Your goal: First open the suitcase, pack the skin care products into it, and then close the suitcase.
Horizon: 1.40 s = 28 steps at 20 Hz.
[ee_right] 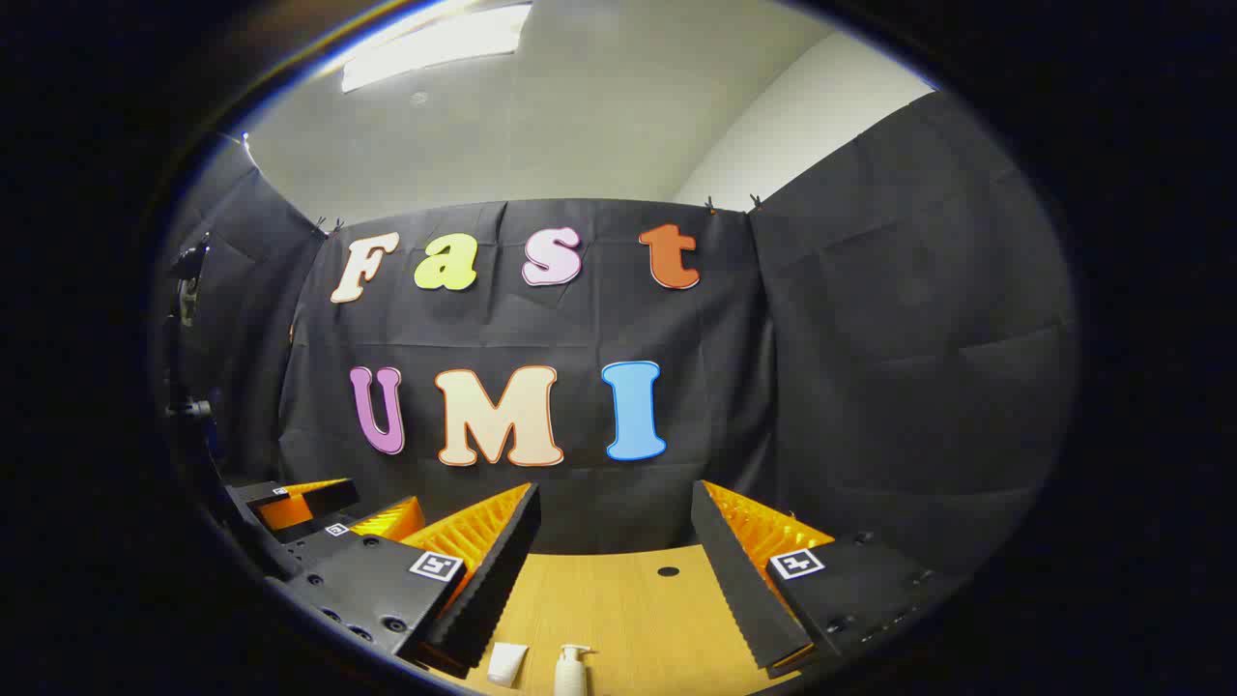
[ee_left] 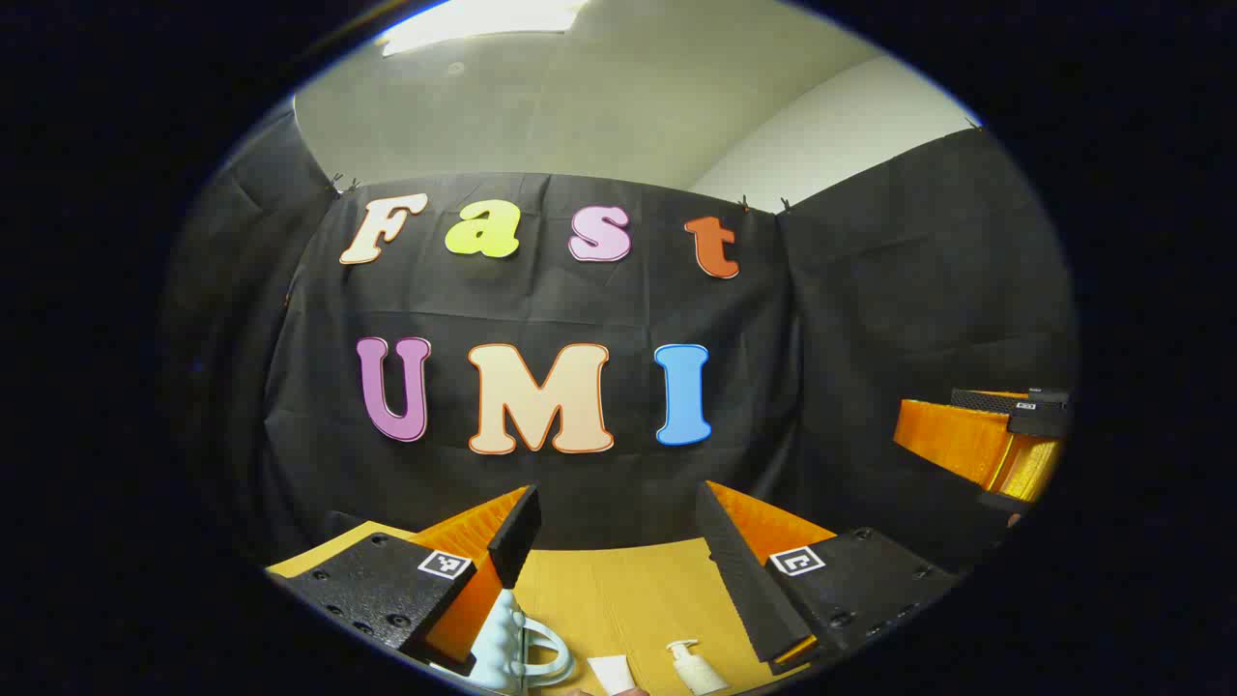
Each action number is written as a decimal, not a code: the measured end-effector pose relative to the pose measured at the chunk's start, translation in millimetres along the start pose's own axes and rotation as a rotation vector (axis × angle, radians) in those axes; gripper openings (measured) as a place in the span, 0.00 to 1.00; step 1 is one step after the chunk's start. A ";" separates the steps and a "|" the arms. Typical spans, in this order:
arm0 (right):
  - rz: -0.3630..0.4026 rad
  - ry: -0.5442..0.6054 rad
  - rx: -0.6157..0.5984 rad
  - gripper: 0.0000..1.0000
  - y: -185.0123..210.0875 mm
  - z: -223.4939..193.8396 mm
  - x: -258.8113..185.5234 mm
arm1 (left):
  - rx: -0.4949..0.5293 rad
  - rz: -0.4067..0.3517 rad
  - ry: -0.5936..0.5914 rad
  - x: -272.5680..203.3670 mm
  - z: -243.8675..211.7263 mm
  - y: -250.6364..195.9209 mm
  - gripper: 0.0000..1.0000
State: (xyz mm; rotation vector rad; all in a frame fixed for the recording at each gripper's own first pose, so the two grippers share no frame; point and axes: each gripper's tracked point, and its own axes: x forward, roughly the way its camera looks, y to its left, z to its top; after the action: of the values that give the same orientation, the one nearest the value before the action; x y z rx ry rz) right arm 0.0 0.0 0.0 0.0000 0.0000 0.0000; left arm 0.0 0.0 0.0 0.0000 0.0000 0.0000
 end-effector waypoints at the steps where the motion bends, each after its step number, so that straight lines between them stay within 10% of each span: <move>1: 0.007 0.004 0.002 0.99 1.6 -1.8 0.0 | 0.005 0.007 0.000 0.1 0.1 1.3 0.97; 17: 0.068 -0.025 0.015 0.99 13.0 -14.2 23.8 | 0.088 0.062 0.025 10.9 -18.7 13.9 0.95; 28: 0.032 0.077 -0.048 0.99 -3.7 -48.6 18.5 | 0.164 0.034 0.322 30.0 -153.8 29.5 0.95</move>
State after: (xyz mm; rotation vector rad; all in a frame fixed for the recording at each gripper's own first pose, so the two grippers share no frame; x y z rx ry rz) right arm 18.5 -3.7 -48.6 -0.0477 0.0768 0.0320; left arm 30.0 29.5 -153.8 0.1639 0.3217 0.0341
